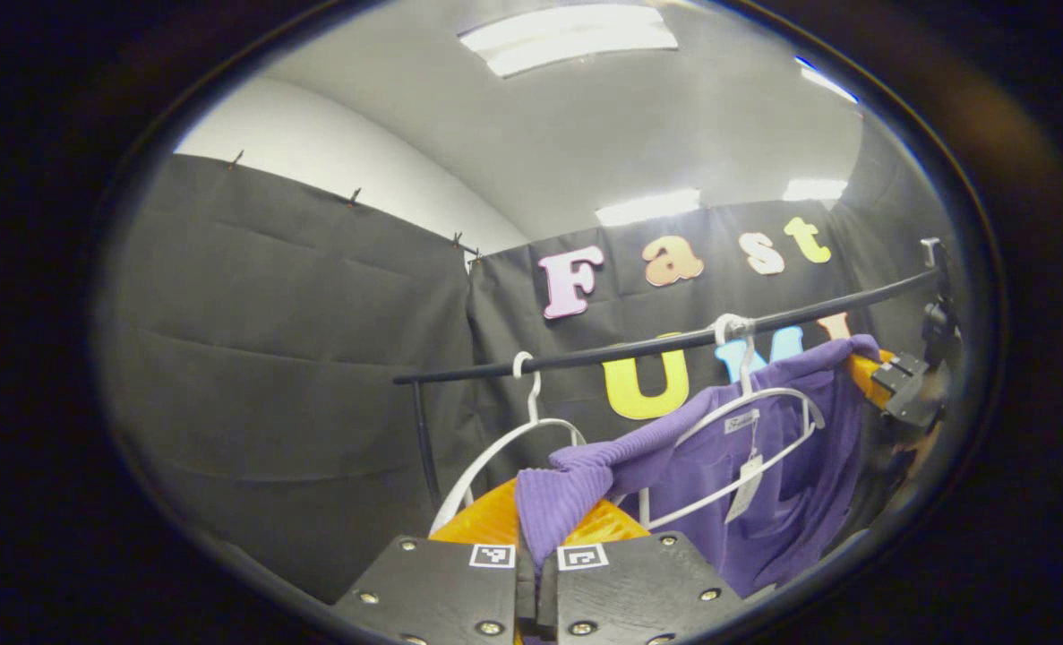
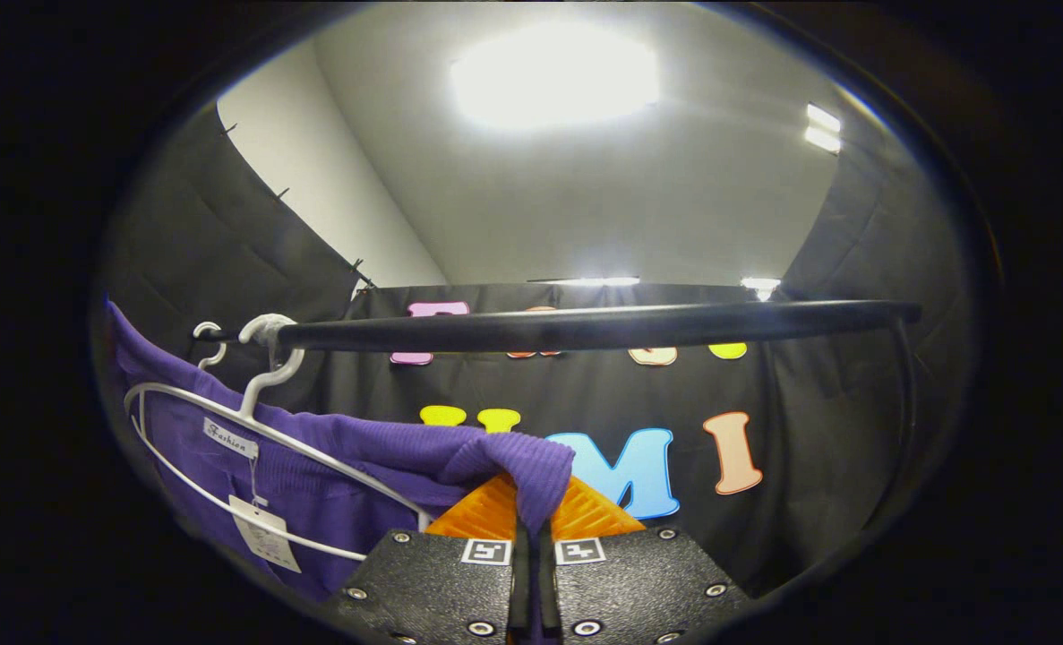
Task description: Grasp the clothes on the hanger with both hands and then place them into the laundry hamper below.
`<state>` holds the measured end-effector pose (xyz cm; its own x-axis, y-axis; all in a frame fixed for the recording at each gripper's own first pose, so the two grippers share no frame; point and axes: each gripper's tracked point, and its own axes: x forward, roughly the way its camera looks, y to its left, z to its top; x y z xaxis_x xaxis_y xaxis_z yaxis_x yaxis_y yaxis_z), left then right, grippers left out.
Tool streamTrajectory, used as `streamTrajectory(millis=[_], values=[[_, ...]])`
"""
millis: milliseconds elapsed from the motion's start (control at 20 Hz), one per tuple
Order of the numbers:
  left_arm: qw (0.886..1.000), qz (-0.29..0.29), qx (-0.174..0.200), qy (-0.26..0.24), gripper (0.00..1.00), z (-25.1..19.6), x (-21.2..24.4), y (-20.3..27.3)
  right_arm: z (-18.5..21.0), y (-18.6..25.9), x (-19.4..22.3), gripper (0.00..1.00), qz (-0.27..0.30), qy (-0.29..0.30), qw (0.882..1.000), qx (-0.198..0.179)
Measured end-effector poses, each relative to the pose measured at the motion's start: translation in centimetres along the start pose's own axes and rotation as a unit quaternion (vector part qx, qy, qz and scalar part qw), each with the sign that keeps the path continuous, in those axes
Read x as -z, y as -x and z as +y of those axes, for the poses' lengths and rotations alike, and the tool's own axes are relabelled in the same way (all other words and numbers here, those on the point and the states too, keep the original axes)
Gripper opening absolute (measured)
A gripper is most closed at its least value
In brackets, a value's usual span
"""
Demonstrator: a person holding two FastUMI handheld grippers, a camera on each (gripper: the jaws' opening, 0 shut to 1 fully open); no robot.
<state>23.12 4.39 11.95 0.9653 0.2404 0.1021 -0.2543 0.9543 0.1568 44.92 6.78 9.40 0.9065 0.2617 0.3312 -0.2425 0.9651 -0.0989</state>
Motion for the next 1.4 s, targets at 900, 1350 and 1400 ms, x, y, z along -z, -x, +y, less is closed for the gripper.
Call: streamTrajectory(millis=[900,1350,1400], values=[[0.998,-0.002,0.043,0.045,0.07,0.9,4.6,-6.3,-0.5,-2.5,9.6,0.04,0.084,0.023,0.996,0.024],[0.996,-0.001,0.069,0.064,0.04,-0.1,5.8,-6.2,-0.1,-2.4,14.4,0.04,0.156,-0.012,0.987,0.019],[0.995,-0.002,0.07,0.065,0.07,-0.1,5.8,-6.1,0.0,-2.2,14.8,0.04,0.162,-0.011,0.987,0.016]])
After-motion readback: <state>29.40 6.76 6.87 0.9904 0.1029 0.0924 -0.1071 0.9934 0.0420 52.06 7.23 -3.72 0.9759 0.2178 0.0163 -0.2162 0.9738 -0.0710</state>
